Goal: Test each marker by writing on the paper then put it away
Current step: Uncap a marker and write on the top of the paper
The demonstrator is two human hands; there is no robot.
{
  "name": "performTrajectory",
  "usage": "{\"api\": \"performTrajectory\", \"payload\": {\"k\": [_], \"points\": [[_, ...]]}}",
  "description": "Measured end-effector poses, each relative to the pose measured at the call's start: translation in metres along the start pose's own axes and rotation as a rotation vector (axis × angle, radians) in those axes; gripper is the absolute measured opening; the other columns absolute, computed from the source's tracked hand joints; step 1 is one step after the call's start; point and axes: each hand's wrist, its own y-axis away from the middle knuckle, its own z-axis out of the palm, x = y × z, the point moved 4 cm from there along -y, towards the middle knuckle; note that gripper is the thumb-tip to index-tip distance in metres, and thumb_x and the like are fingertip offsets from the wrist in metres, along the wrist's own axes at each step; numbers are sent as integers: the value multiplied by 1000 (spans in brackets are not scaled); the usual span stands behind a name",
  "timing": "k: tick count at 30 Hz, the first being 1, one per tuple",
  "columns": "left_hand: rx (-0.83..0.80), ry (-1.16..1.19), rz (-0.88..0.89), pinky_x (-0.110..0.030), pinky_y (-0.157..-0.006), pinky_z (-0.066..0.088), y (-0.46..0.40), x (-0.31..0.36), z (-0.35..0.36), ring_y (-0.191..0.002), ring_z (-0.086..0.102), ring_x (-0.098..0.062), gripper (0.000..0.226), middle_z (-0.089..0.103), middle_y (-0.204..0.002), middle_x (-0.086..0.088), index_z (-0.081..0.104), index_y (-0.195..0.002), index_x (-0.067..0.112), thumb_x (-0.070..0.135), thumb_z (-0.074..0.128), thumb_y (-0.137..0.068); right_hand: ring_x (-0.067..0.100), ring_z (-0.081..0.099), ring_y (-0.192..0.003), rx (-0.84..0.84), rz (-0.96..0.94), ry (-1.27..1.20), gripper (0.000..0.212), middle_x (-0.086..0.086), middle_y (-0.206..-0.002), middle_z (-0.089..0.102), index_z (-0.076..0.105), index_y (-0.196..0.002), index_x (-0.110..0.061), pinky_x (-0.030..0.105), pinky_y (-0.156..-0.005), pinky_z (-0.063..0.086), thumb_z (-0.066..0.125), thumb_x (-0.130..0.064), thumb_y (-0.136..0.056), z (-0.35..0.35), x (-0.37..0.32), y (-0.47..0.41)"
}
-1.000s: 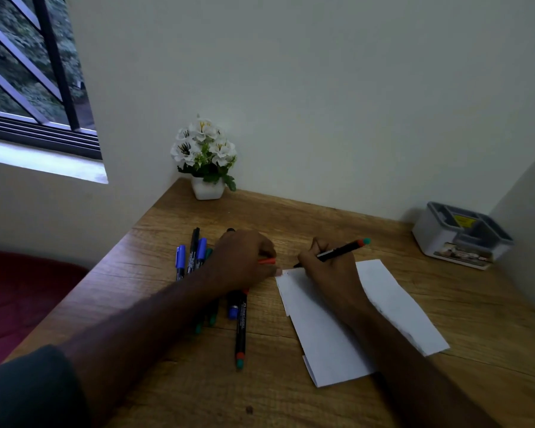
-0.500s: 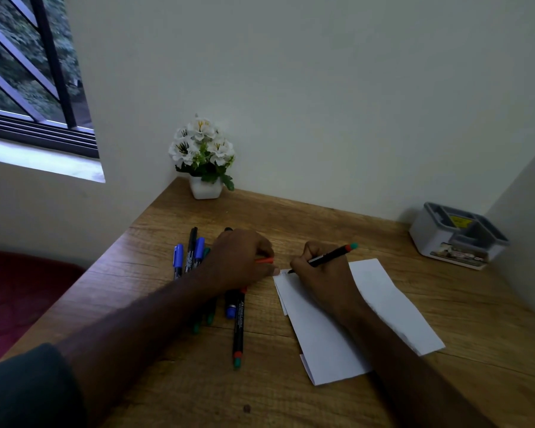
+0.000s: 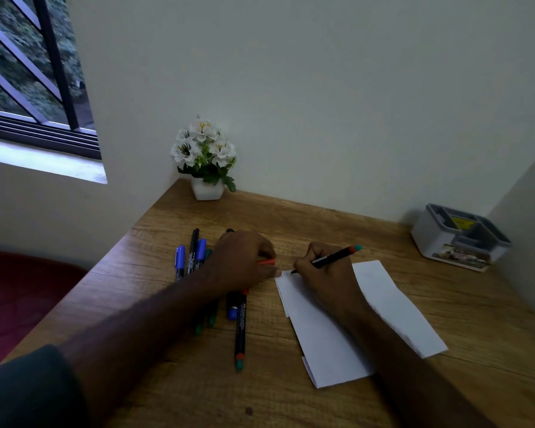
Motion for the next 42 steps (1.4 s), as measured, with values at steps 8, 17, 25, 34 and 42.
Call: {"api": "performTrajectory", "payload": {"k": [8, 17, 25, 34, 42], "points": [[7, 6, -2, -43, -107, 39, 0, 0, 0, -121, 52, -10, 44, 62, -129, 8, 68, -117, 24, 49, 70, -80, 3, 58, -60, 3, 7, -2, 19, 8, -67, 65, 61, -67, -7, 12, -52, 45, 67, -8, -85, 0, 1, -1], [19, 15, 21, -43, -106, 40, 0, 0, -1, -118, 54, -10, 43, 64, -127, 7, 69, -115, 22, 47, 70, -80, 1, 52, -53, 18, 23, 6, 30, 0, -58, 56, 52, -59, -15, 14, -50, 42, 68, -6, -83, -2, -1, 0], [21, 23, 15, -42, -105, 41, 0, 1, 0, -118, 54, -9, 42, 64, -127, 7, 69, -115, 22, 45, 71, -80, 0, 56, -56, 35, 24, 27, 25, 2, -62, 61, 56, -63, -12, 12, -50, 44, 69, -8, -84, -2, 0, -1], [12, 2, 14, -40, -103, 43, -1, -2, 1, -117, 54, -11, 45, 64, -125, 6, 68, -116, 22, 48, 71, -79, 3, 56, -58, 58, 24, -5, 27, 2, -62, 59, 53, -62, -13, 12, -51, 43, 66, -6, -85, -5, -2, 1], [-1, 73, 24, -36, -90, 52, -3, -10, -18, -103, 62, -12, 16, 71, -105, 1, 73, -80, 15, 29, 79, -76, -1, 58, -72, 80, -66, -115, 12, 2, -79, 65, 64, -79, -6, 10, -62, 43, 67, -10, -90, -24, -16, 4]]}}
